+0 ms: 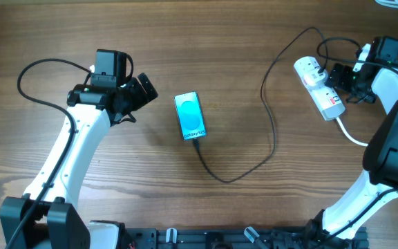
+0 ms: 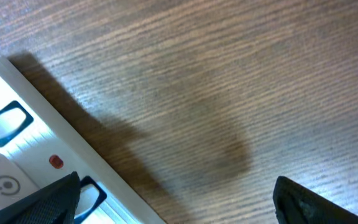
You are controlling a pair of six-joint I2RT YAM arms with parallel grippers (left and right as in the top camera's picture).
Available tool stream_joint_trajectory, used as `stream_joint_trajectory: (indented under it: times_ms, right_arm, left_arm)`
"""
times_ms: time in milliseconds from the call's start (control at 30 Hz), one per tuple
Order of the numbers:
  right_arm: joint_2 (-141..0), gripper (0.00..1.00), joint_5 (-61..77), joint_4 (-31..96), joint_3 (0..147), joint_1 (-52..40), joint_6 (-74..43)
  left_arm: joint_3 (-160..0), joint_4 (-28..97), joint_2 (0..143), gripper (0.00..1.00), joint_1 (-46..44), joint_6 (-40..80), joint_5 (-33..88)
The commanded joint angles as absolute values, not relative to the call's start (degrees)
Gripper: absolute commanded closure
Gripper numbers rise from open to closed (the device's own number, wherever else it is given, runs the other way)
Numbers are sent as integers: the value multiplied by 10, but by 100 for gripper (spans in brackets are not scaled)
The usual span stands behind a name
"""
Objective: Plug charger to phone and switch on socket
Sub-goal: 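Press the rocker switch down with the right gripper fingers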
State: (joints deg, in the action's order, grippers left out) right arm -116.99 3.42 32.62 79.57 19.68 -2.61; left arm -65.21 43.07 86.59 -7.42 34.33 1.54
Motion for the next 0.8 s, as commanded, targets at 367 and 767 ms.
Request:
stream_joint_trajectory:
  times_ms: [367, 767]
  right_arm:
    - [-1160, 0, 64, 440, 863, 194, 0]
    - [-1162, 0, 91, 427, 835, 204, 15]
  left_arm:
    - [-656, 429, 868, 0, -71, 334, 10]
    - [-656, 429, 868, 0, -71, 334, 10]
